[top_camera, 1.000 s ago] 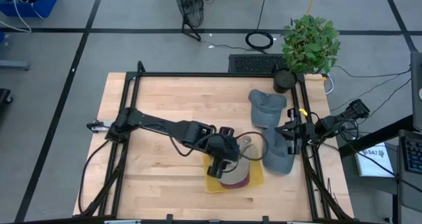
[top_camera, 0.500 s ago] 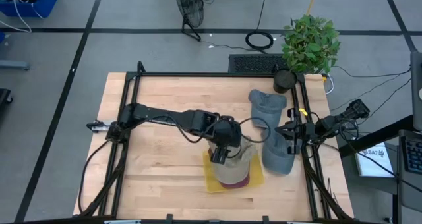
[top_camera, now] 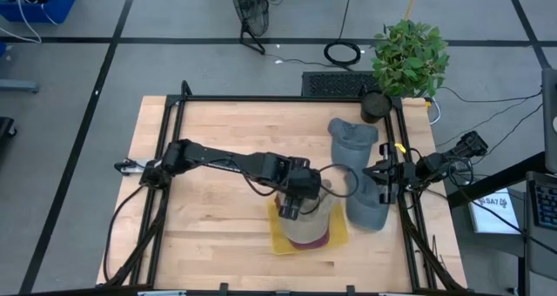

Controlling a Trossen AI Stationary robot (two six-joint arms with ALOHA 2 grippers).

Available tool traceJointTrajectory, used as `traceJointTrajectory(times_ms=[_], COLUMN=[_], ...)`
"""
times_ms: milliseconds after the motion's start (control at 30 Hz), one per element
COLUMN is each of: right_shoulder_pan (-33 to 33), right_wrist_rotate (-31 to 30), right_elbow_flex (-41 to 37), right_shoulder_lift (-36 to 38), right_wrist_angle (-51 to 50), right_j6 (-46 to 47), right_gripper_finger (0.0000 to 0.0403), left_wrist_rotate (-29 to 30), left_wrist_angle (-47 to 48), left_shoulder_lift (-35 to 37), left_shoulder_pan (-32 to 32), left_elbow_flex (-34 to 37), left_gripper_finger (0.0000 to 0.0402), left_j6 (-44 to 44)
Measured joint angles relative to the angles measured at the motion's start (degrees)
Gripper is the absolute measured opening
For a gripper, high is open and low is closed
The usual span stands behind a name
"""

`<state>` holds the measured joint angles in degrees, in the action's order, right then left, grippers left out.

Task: Pick and place caps into container
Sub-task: Put the brown cap into the yellow container

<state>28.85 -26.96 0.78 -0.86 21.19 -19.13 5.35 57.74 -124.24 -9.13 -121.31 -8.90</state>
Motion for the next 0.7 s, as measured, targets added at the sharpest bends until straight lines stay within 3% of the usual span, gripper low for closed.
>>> traceJointTrajectory(times_ms=[167, 367, 500, 700], right_shoulder_pan=[0.0, 0.0, 0.0, 0.0], right_wrist_rotate=[0.0, 0.0, 0.0, 0.0], right_elbow_flex=[0.0, 0.0, 0.0, 0.0], right_shoulder_lift=[0.0, 0.0, 0.0, 0.0], right_wrist_angle=[-0.1, -0.1, 0.0, 0.0], right_j6=[0.0, 0.0, 0.0, 0.0], right_gripper_finger=[0.0000, 0.0000, 0.0000, 0.0000], left_wrist_rotate=[0.7, 0.7, 1.1, 3.3], left_wrist_angle=[-1.0, -0.6, -0.8, 2.6], left_shoulder_lift=[1.7, 2.6, 2.6, 2.6], left_shoulder_pan=[0.0, 0.0, -0.1, -0.3], left_elbow_flex=[-0.2, -0.2, -0.2, -0.2], left_gripper_finger=[0.0020, 0.0005, 0.0022, 0.0122], left_j6=[2.4, 5.9, 1.5, -0.4])
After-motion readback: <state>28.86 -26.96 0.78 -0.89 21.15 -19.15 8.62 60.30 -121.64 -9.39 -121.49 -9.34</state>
